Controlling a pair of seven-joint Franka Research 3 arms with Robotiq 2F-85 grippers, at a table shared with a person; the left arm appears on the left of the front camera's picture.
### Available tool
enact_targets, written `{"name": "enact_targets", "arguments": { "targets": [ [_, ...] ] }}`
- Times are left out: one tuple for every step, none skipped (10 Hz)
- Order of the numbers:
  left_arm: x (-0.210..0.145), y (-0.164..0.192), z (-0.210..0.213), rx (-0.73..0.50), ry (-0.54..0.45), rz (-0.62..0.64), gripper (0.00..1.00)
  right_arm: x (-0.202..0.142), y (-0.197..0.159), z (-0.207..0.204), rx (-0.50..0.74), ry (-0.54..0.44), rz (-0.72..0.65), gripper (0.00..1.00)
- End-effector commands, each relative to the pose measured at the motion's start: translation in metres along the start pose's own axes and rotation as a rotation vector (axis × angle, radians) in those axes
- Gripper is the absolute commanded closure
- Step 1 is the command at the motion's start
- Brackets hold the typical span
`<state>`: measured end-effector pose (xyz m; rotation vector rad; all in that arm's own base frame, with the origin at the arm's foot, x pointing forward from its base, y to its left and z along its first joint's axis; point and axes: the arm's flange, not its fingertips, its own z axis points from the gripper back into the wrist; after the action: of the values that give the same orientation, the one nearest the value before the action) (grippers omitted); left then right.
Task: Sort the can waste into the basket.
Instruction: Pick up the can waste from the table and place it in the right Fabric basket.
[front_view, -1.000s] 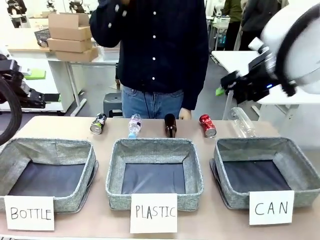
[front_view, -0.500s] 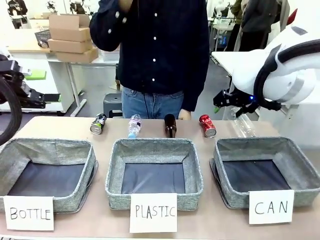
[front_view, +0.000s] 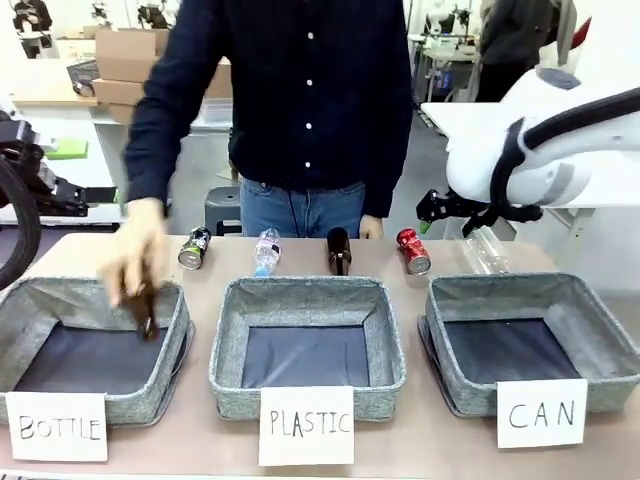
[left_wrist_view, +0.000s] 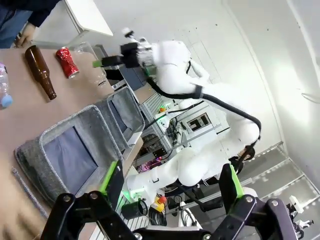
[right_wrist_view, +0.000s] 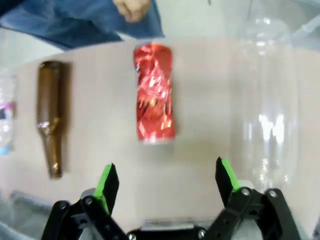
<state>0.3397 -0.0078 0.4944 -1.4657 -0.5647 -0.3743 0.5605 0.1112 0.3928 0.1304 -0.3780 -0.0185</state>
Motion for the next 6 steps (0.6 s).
{"name": "enact_targets", "arguments": {
  "targets": [
    [0.000, -0.002, -0.002, -0.020, -0.011, -0.025, 0.00, 0.059, 0.024, -0.045, -0.054, 0.091, -0.002, 0.00],
    [0.000, -0.002, -0.002, -0.020, -0.011, -0.025, 0.00, 0.068, 0.027, -0.065, -0.070, 0.124, 0.001, 0.00],
    [0.000, -0.002, -0.002, -0.020, -0.011, -0.025, 0.00, 0.072, 0.033, -0.081, -0.064, 0.148, 0.032, 0.00],
    [0.000, -0.002, -0.002, -0.020, -0.011, -0.025, 0.00, 0.075, 0.038, -0.096, -0.095, 0.172, 0.033, 0.00],
    [0.000, -0.002, -0.002, -0.020, -0.011, -0.025, 0.00, 0.077, 0.042, -0.108, -0.115, 0.192, 0.033, 0.00],
    [0.000, -0.002, -0.002, -0.020, -0.011, -0.025, 0.00, 0.078, 0.041, -0.113, -0.123, 0.203, 0.024, 0.00]
  ]
}}
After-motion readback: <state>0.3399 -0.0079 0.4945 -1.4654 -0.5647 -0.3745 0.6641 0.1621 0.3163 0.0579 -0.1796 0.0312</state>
